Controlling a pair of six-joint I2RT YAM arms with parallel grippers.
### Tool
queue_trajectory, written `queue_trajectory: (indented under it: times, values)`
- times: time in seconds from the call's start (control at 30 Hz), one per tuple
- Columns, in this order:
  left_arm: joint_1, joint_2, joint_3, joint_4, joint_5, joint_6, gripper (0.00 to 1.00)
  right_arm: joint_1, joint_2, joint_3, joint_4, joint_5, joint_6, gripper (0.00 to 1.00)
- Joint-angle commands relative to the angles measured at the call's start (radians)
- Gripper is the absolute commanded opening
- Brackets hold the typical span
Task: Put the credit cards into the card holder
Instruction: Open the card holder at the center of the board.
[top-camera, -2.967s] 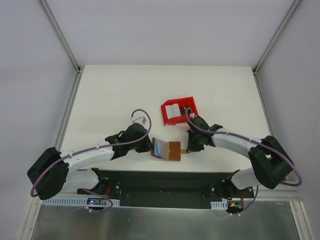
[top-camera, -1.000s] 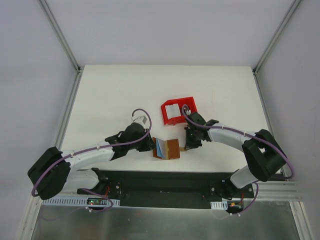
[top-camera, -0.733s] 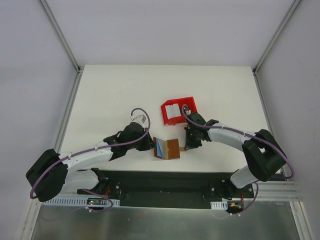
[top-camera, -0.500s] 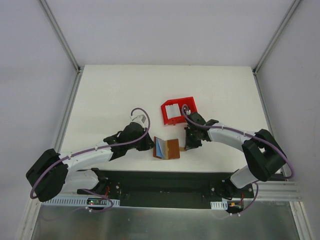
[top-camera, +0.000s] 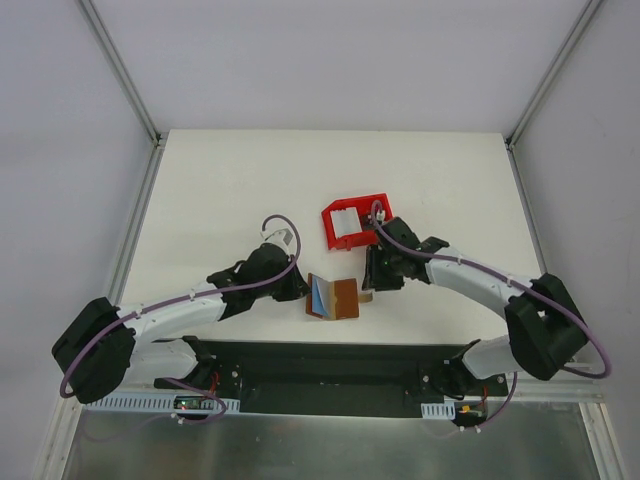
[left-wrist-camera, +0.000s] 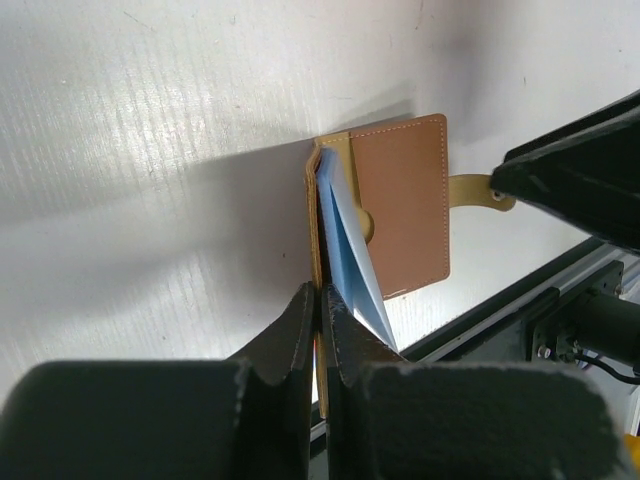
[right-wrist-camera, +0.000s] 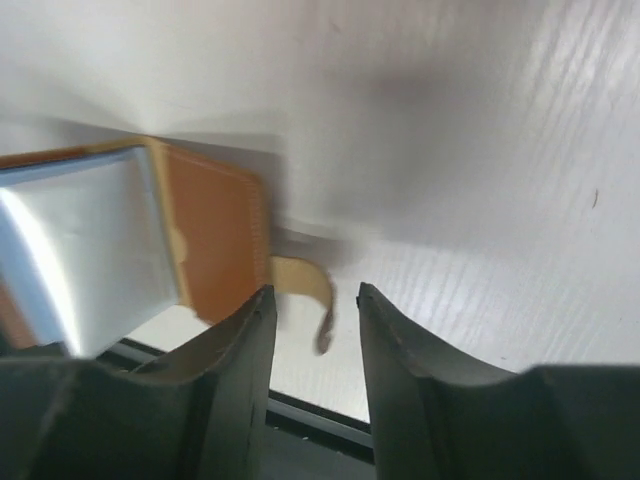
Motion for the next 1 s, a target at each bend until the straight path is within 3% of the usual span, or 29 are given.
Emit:
queue_trajectory:
  times: [0.0,0.2,0.57,0.8,0.97]
  values:
    - [0.007,-0.023,0.060,-0.033,0.008,-0.007,0.00,0.027,-0.112,0.118,-0.003,0.015,0.030,0.43]
    - [0.007,-0.015,0.089,-0.075,0.013,-0.015,0.00,0.151,-0.099,0.196,0.003,0.080,0.042,0.49]
    - [0.007,-0.018,0.075,-0.078,0.000,-0.032,0.00,0.277,0.073,0.270,-0.009,0.121,0.062,0.50]
    - [0.007,-0.021,0.063,-0.078,-0.006,-0.033,0.00,0.296,0.122,0.287,-0.091,0.185,0.064,0.45]
    - [0.007,-0.017,0.045,-0.078,-0.012,-0.030,0.00,0.288,0.150,0.271,-0.155,0.255,0.058,0.32]
